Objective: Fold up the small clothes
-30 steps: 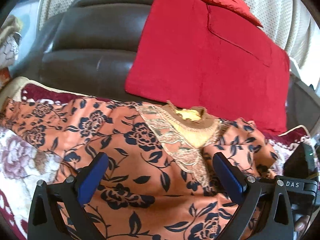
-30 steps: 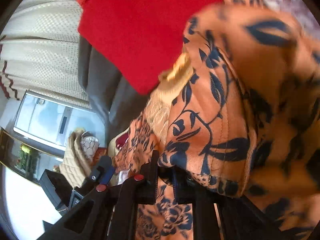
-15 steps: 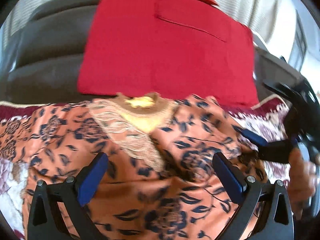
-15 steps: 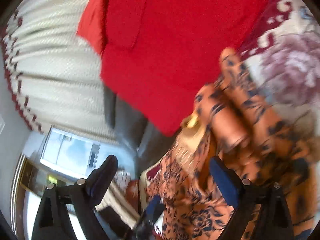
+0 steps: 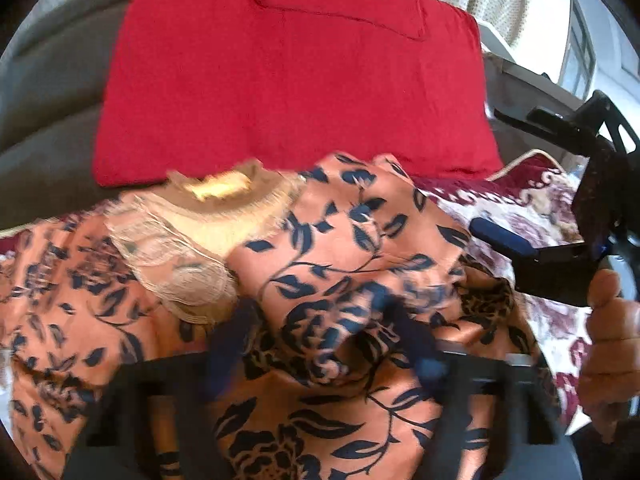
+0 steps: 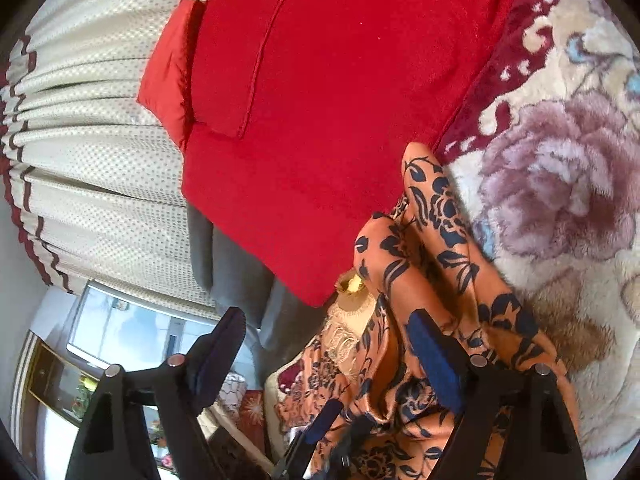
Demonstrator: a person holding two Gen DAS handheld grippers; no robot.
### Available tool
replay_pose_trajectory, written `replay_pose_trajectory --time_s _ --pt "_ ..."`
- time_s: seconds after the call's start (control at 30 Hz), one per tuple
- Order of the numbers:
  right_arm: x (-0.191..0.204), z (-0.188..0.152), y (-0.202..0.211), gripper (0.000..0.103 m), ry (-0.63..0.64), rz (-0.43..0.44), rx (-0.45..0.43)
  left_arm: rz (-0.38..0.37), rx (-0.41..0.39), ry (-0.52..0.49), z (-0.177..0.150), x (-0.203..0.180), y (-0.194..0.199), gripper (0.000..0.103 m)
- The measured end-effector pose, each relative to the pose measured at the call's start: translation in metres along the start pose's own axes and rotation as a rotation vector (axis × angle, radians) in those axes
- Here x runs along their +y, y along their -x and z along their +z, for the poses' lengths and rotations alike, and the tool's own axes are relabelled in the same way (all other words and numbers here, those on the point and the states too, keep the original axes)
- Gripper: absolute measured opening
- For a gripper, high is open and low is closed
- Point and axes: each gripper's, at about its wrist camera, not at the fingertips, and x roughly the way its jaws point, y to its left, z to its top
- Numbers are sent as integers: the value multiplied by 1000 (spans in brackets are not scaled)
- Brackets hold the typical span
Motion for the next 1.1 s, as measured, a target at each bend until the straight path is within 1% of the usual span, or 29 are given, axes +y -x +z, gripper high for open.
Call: replay_pose_trajectory --time_s 0.03,0.07,0.1,0.17,0.33,0.43,0.57,0.67,0.83,0.9,0.93,0.97,1.0,1.07,1.1 --pt "0 0 -2 84 1 0 -2 -25 11 7 0 1 -2 30" --pt "-1 1 -2 84 -2 0 -3 -37 13 17 0 5 -3 25" --pt "-2 2 -2 84 -5 -2 -5 -33 1 18 0 7 -1 18" --pt "-5 2 -4 83 -19 -10 -11 -46 -40 11 1 12 9 10" --pt "-7 2 -2 83 -22 -15 -16 -40 -144 58 10 40 43 9" --pt "-2 -2 -6 83 4 -17 3 3 -175 121 14 69 59 9" --pt "3 -7 -14 83 26 -22 33 70 -172 220 8 113 72 9" --pt "4 -11 -21 83 29 -28 57 130 -160 270 1 139 82 13" --pt "4 -18 -33 83 37 -58 95 177 -146 326 -9 168 94 15" --pt "6 -19 -35 83 43 -60 101 187 -143 346 -12 177 101 19" --pt "7 -20 -36 83 52 -61 105 213 -154 353 -14 182 108 20" --pt "9 -21 -37 83 60 -62 107 233 -168 361 -16 187 116 28" --pt "13 -19 -37 83 70 -66 109 244 -179 375 -18 194 122 47" --pt "16 -20 -39 83 83 -73 114 277 -217 436 -26 214 141 68" --pt "15 -22 -41 83 85 -74 117 299 -239 467 -31 225 149 68"
